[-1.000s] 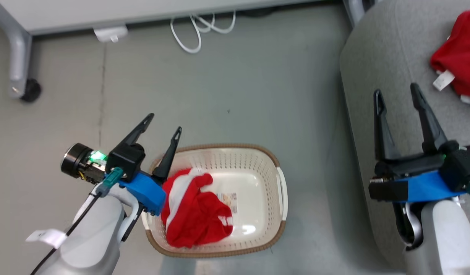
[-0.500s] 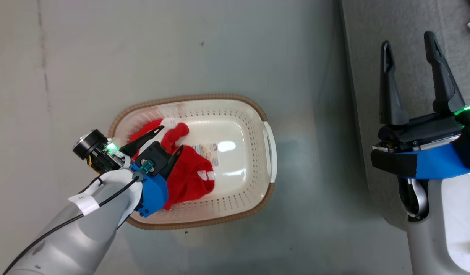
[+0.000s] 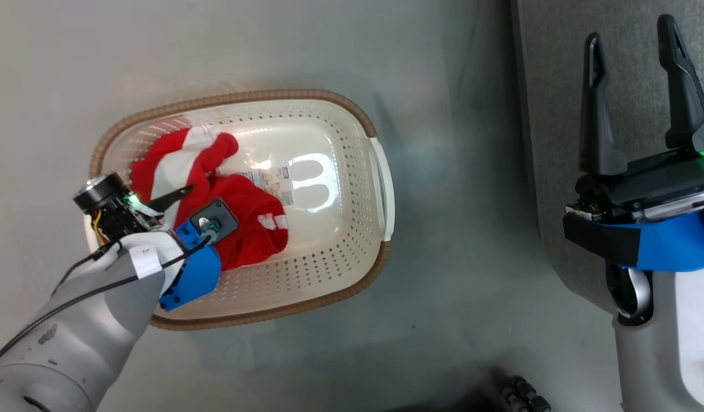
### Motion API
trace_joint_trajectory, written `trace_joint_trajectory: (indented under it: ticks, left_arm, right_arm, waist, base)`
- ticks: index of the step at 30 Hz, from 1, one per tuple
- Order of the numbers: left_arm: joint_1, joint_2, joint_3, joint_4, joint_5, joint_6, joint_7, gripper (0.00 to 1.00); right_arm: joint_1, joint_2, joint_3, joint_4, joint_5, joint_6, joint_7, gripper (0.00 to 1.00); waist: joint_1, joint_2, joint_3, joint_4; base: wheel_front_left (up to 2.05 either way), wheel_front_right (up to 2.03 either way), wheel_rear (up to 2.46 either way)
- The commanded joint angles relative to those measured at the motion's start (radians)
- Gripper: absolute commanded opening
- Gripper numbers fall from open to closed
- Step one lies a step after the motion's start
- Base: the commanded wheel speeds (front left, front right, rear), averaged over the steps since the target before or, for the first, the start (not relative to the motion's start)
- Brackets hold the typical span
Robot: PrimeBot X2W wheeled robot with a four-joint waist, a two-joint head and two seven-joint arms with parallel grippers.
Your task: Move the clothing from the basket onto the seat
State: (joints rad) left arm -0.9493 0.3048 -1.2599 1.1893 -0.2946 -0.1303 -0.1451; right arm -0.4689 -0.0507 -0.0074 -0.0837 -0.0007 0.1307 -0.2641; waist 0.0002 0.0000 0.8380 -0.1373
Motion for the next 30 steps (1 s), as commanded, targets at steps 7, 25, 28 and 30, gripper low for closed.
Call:
trace_joint_trajectory:
  ticks: [7, 25, 28, 30]
  left_arm:
    - [-0.065, 0.003, -0.021, 0.061, 0.123, 0.0, 0.11, 1.0]
    - [-0.13, -0.031, -0.023, 0.094, 0.255, 0.0, 0.2, 0.0]
    - [-0.137, -0.041, -0.023, 0.095, 0.254, 0.0, 0.197, 0.0]
    - [-0.138, -0.047, -0.023, 0.096, 0.243, 0.0, 0.191, 0.0]
  right_arm:
    - [-0.004, 0.001, 0.006, -0.057, -0.002, 0.0, -0.001, 1.0]
    - [0.031, 0.001, 0.001, -0.127, -0.012, 0.0, -0.001, 1.0]
    - [0.024, 0.001, 0.001, -0.122, -0.012, 0.0, -0.001, 1.0]
    - [0.018, 0.001, 0.002, -0.118, -0.012, 0.0, -0.001, 1.0]
  waist:
    - [-0.0002, 0.0, 0.086, -0.031]
    - [-0.0002, 0.0, 0.17, -0.042]
    - [-0.0002, 0.0, 0.171, -0.04]
    - [-0.0002, 0.0, 0.168, -0.039]
  base:
    - [0.0, 0.0, 0.0]
    - [0.0, 0.0, 0.0]
    - [0.0, 0.0, 0.0]
    - [0.0, 0.0, 0.0]
